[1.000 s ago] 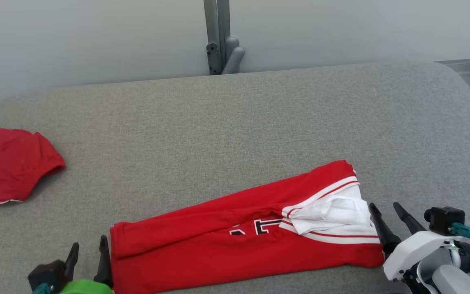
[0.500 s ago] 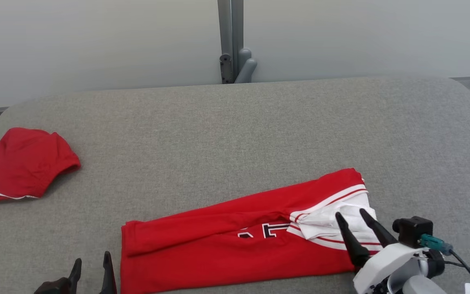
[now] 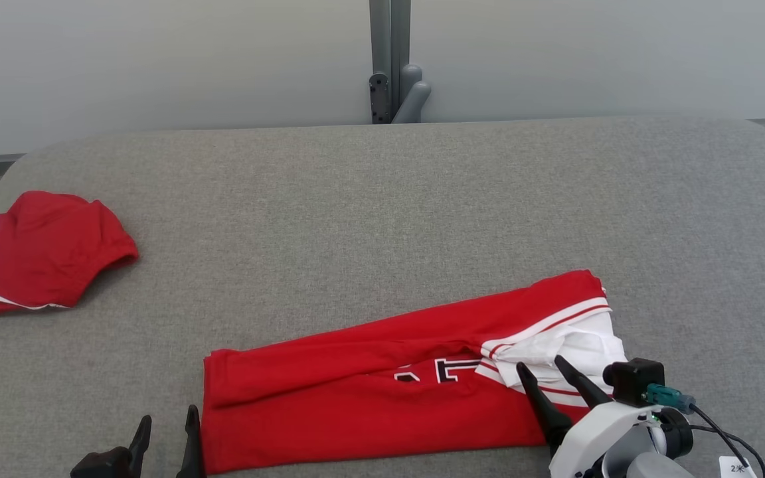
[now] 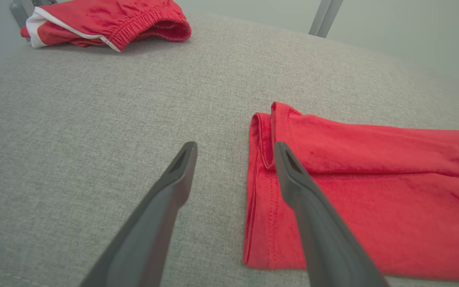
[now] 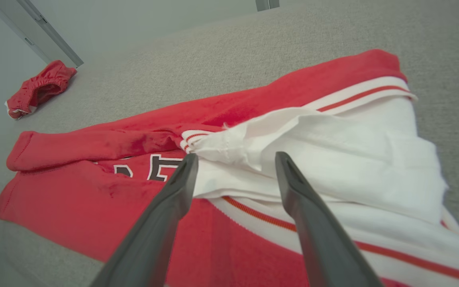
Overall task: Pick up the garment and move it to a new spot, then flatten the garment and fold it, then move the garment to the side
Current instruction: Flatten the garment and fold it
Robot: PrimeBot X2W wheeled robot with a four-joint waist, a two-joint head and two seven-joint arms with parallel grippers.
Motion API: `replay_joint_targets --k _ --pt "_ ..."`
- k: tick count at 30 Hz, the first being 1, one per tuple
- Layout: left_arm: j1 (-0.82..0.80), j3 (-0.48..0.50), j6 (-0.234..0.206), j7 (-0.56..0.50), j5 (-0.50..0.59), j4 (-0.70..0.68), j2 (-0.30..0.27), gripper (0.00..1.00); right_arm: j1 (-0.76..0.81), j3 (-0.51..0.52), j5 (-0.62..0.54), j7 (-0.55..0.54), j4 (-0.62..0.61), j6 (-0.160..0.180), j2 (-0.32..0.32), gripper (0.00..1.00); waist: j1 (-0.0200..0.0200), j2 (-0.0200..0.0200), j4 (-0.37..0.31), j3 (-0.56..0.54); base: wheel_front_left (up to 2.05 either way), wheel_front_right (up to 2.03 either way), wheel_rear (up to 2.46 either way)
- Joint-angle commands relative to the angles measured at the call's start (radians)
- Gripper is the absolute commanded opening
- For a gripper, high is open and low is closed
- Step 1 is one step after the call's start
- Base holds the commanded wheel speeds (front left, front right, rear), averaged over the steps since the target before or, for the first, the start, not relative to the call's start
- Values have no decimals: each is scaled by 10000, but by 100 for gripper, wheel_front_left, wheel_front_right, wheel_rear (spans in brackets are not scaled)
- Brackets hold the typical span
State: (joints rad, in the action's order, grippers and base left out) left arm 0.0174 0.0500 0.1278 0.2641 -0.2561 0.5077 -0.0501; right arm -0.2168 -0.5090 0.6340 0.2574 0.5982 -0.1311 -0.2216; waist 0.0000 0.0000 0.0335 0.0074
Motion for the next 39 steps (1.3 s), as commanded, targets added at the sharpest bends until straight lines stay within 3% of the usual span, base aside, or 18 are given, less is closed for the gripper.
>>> replay_joint_targets --k 1,3,17,18,19,23,28,31,39 --pt "-150 -32 38 -1 -56 -48 -16 100 -109 -17 90 65 81 8 29 45 0 0 28 19 0 0 0" --pt "-131 -45 33 -1 -69 -64 -17 100 -132 -29 80 81 140 8 35 0 0 0 37 23 0 0 0" --pt "-60 -29 36 -1 -98 -104 -16 100 814 -393 59 78 -568 8 123 0 0 0 -293 -76 0 0 0" --pt "-62 -29 36 -1 -99 -98 -16 100 926 -373 86 79 -593 8 102 14 0 0 -335 -74 0 0 0" --pt "-63 -49 36 -1 -109 -98 -14 100 1035 -266 86 79 -652 8 94 100 0 0 -379 -72 0 0 0" --pt "-72 -51 37 -1 -139 -151 -17 100 1528 -228 -118 80 -1360 7 10 100 0 0 -503 -45 0 0 0" --pt "-34 -82 35 -1 -206 -161 -17 100 1905 -955 -232 82 -2790 8 -533 100 0 0 -647 -16 0 0 0" --pt "-41 -101 36 -1 -245 -182 -17 100 1696 -412 -279 81 -3347 10 -714 100 0 0 -731 14 0 0 0" --pt "-452 -350 36 -1 -154 -257 -19 100 417 1124 -1074 81 -1901 5 -539 100 0 0 -543 483 0 0 0"
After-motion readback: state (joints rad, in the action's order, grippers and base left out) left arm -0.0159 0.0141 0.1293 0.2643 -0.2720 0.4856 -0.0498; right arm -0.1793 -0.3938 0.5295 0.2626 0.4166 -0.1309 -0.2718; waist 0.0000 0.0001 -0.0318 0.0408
